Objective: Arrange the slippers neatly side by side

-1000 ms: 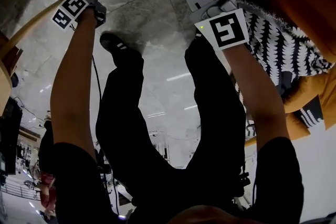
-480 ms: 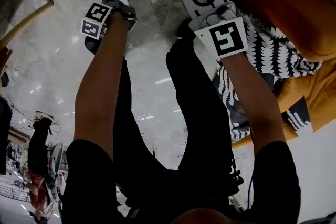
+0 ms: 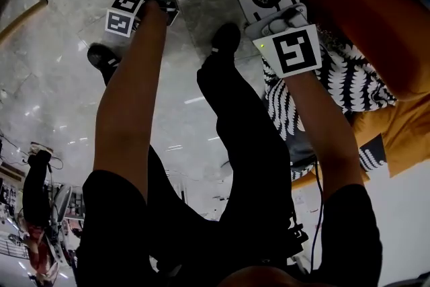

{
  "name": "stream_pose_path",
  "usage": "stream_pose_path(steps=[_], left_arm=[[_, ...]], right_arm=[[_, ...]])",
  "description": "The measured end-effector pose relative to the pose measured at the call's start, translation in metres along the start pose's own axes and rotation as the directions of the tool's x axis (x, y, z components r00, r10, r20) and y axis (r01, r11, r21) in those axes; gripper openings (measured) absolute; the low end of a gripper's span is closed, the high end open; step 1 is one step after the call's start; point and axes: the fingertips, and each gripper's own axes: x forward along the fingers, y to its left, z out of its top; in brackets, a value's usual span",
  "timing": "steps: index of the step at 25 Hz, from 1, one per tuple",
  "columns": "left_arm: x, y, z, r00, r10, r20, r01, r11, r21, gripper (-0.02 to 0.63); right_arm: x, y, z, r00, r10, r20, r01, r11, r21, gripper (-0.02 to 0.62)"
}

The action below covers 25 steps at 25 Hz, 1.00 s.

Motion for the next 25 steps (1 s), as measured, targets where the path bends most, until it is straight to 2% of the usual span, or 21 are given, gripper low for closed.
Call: stream_pose_path(steps=[7, 14, 17, 18, 20, 25], left_arm=[[0.019, -0.009, -0.010, 0.997, -0.059, -0.048, 0.062, 0.997, 0.056, 0.021], [0.022, -0.024, -0.021, 0.985, -0.102, -0.138, 0.122, 0.981, 0.148, 0.021], [0.023, -0.029, -0.025, 0.972, -0.119, -0.202, 0.156, 0.972, 0.177, 0.023], [0.022, -0.031, -0.026, 0.967, -0.125, -0.221, 0.166, 0.970, 0.180, 0.037], [0.019, -0.032, -0.026, 0.961, -0.128, -0.247, 0.176, 0.967, 0.185, 0.132], [-0.007, -0.031, -0.021, 0.954, -0.115, -0.276, 0.171, 0.967, 0.187, 0.140]], right_arm=[[0.008, -0.005, -0.012, 1.000, -0.007, -0.001, 0.007, 1.000, 0.008, 0.034], [0.010, -0.001, -0.002, 1.000, 0.010, 0.015, -0.010, 1.000, 0.000, 0.034], [0.008, 0.000, -0.001, 1.000, 0.010, 0.001, -0.010, 1.000, -0.005, 0.034], [0.007, 0.001, -0.001, 1.000, 0.010, -0.003, -0.010, 1.000, -0.007, 0.034], [0.006, 0.002, 0.000, 1.000, 0.008, -0.009, -0.008, 1.000, -0.009, 0.034], [0.003, 0.011, 0.010, 1.000, 0.003, -0.026, -0.004, 1.000, -0.023, 0.034]])
